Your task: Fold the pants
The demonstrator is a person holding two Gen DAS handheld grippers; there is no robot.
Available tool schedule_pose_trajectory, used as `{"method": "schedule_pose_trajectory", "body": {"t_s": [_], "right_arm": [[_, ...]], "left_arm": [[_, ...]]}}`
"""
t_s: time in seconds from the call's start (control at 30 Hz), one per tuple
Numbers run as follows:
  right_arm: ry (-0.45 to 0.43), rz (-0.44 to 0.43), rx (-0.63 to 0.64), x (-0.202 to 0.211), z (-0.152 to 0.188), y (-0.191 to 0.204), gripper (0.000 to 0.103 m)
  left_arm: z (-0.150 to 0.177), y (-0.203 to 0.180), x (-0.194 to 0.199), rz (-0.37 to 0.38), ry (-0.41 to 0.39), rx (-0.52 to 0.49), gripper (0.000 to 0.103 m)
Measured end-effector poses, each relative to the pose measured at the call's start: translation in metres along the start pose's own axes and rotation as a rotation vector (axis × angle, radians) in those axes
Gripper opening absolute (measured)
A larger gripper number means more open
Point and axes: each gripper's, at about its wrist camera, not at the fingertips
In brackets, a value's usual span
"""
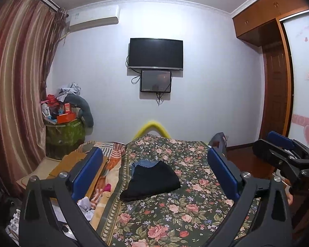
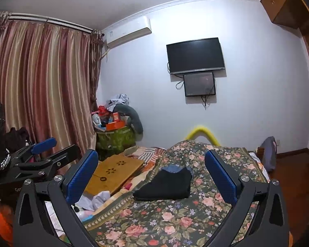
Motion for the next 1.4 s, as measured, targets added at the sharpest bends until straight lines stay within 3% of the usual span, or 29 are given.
{"method": "schedule_pose_trajectory", "body": {"t_s": [1.4], "right_arm": [[0.002, 0.038, -0.036, 0.005, -0.001, -0.012, 0.103]], "left_arm": [[0.004, -0.007, -0.012, 0.062, 0.046, -0.035, 0.103]]}}
Point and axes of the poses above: each gripper's, at about its wrist camera, not at the fingertips, and x roughly against the way its jaws point, y to its left, z to its underside, and after that the axes turned 4 degrees about x, right-handed
